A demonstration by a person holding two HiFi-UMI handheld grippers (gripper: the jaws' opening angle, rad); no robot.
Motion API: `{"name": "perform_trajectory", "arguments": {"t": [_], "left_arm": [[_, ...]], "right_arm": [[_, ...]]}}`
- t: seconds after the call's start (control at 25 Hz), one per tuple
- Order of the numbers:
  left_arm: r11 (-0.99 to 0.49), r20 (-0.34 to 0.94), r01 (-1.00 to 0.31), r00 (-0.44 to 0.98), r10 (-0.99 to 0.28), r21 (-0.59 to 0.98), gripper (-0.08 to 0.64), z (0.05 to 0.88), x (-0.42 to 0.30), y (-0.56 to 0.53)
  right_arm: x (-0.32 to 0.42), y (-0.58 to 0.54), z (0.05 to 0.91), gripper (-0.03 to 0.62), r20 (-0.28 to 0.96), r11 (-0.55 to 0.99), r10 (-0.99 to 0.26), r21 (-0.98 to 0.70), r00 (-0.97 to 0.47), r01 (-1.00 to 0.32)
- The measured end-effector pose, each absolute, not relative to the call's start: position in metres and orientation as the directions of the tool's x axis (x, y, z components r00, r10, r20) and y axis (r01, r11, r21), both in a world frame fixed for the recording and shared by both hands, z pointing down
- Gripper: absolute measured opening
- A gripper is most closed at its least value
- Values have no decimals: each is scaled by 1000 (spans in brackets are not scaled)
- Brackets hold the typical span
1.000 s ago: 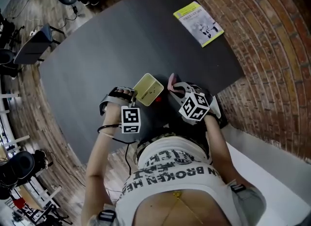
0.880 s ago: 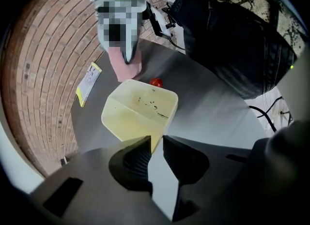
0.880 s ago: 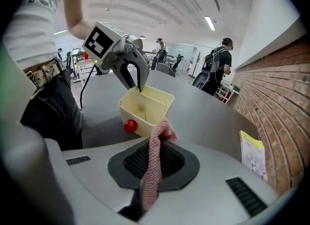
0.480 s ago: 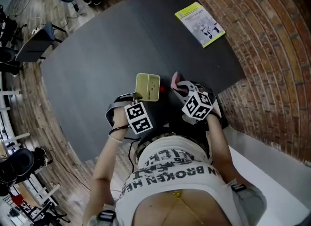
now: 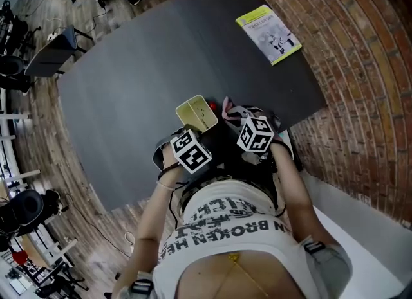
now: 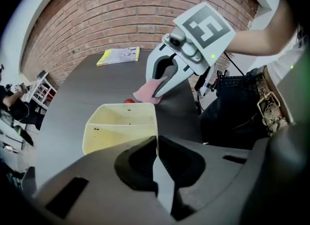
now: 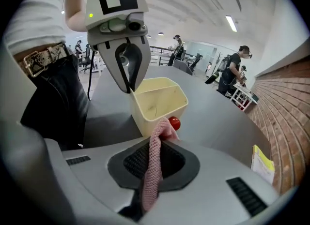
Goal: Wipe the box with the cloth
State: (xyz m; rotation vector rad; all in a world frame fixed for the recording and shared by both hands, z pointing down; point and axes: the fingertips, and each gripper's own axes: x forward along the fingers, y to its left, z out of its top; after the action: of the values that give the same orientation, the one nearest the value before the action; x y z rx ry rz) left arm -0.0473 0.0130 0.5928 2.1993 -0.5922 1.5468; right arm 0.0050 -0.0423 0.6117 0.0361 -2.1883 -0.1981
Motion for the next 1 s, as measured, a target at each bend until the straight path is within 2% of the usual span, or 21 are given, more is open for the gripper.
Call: {"name": "perform_trajectory", "arguments": {"t": [0.24, 0.76, 1.0], "left_arm": [[-844, 937, -532, 323, -129, 67, 18, 594, -45, 14], [-877, 934, -474, 343, -102, 78, 18, 593, -51, 13], [-866, 927, -494, 356, -118, 80, 18, 593, -50, 12]], "right_arm": [[-9, -48, 639, 17, 856, 955, -18, 167, -516, 244], [-25, -43, 644, 17, 859, 919, 25, 181, -512, 350], [-20, -35, 643, 17, 855, 933, 15, 176, -519, 315]]}}
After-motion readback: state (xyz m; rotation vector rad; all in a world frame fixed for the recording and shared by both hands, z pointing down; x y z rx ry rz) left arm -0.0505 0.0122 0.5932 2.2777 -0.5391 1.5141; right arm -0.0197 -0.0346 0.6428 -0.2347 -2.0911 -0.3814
